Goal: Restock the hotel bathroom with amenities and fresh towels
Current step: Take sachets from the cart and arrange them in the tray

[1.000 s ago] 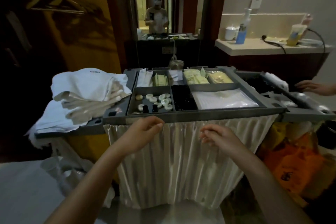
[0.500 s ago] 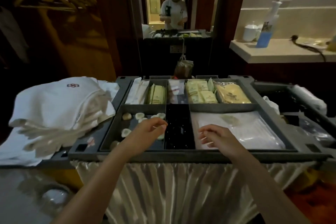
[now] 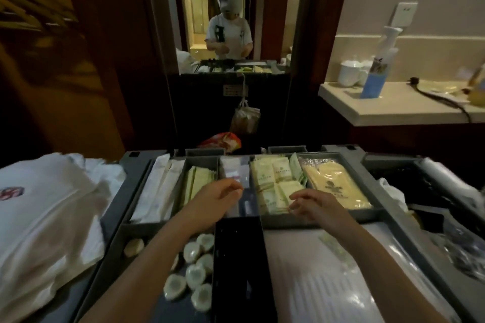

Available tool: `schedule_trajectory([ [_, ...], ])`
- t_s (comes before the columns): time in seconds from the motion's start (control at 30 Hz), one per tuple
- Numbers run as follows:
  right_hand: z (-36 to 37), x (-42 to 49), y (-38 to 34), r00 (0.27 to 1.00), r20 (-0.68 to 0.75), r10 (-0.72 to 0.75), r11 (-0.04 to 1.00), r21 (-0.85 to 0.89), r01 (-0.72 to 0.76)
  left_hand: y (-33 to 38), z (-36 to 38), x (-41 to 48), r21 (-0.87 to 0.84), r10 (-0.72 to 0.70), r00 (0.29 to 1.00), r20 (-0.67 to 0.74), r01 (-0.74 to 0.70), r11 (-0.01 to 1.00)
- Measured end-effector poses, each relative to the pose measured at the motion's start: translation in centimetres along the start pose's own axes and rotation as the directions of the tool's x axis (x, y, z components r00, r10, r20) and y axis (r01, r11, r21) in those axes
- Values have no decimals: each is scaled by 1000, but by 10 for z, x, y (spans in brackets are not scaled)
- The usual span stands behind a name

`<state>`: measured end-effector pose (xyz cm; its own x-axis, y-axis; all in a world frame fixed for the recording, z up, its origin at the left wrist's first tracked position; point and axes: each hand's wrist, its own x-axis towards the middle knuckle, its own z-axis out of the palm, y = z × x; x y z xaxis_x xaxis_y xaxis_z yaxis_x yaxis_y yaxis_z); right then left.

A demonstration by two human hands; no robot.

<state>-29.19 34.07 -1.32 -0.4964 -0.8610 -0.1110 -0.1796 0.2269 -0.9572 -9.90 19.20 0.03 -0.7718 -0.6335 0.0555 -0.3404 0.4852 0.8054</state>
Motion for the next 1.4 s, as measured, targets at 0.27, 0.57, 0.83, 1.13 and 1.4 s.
schedule_trajectory([
  [0.27, -23, 69, 20, 998, -32, 45, 993, -110, -48, -20, 35, 94, -35, -61, 994, 92, 64, 997],
  [0.57, -43, 153, 48, 997, 71, 14, 968, -252, 4, -52, 103, 141, -5, -183, 973, -138, 184, 983],
  [0.83, -27, 207, 60, 991, 99, -86, 840, -528, 126, -77, 136, 156, 272, -56, 970, -236, 121, 955],
  [1.13, -2, 218, 75, 996, 15, -92, 842, -533, 86, -86, 139, 158, 273, -28, 962, -273, 105, 956],
  [1.4, -8, 202, 74, 979, -81, -186, 951, -266, 158, -82, 138, 156, 247, -27, 961, -274, 97, 964],
])
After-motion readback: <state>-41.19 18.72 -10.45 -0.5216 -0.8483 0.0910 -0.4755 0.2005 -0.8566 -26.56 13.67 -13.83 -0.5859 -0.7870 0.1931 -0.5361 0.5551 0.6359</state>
